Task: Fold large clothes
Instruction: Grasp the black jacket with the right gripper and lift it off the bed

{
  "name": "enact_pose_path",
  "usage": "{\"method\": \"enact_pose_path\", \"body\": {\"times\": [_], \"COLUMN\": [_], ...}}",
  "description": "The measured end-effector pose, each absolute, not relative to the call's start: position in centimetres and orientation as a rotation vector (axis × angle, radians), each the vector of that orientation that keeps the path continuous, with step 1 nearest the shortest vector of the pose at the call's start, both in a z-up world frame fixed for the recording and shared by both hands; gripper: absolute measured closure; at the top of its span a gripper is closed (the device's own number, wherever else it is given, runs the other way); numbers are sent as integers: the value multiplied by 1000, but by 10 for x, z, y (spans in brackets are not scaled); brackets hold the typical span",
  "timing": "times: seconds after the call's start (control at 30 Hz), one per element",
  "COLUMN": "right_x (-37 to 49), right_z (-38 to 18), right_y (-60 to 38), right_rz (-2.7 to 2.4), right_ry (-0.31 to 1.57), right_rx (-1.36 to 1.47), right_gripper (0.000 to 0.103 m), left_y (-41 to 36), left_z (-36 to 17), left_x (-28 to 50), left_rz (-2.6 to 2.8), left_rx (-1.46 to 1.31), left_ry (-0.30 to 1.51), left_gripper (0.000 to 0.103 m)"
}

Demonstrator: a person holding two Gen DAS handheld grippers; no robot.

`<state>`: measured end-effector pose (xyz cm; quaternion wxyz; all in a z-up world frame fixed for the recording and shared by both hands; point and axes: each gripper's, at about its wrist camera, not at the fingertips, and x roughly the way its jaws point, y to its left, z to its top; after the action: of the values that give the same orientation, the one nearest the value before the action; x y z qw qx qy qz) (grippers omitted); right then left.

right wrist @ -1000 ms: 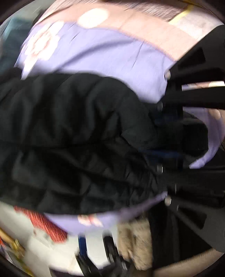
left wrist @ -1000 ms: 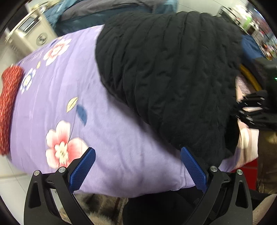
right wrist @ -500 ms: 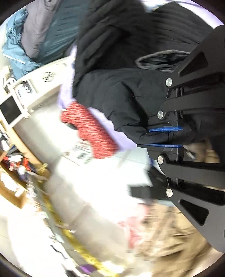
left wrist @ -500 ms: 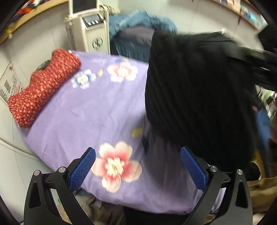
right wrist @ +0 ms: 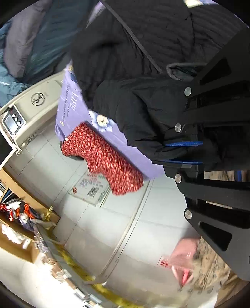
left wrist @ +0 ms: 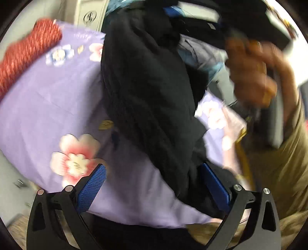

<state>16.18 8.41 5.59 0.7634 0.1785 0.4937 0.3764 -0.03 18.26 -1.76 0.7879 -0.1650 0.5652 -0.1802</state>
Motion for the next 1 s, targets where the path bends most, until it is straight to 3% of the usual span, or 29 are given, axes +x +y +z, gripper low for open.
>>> {"method": "enact_pose_path", "body": {"times": [0.17, 0.3, 0.43, 0.53, 0.73, 1.0], "right_x": [145, 126, 95, 68, -18, -111], "right_z": [61, 74, 97, 129, 241, 374], "right_y": [66, 38, -19, -51, -96, -157], "right_rz": [828, 799, 738, 741, 871, 958], "right_ry": [1061, 1009, 917, 817, 499, 86], "right_rx": [418, 403, 420, 436, 394, 441], "right_gripper": [91, 91, 92, 92, 93, 93], "left_y": [150, 125, 115, 130, 165, 107], "left_z": [-45, -68, -39, 13, 179, 384], "left_x": [31, 22, 11, 8, -10, -89], "left_rz": [-374, -335, -289, -216, -170, -289], "left_rx": [-273, -224, -144, -149, -93, 269], "left_ry": [1358, 1395, 1313, 1196, 821, 308], "left_gripper": [11, 62, 83, 93, 94, 94]}}
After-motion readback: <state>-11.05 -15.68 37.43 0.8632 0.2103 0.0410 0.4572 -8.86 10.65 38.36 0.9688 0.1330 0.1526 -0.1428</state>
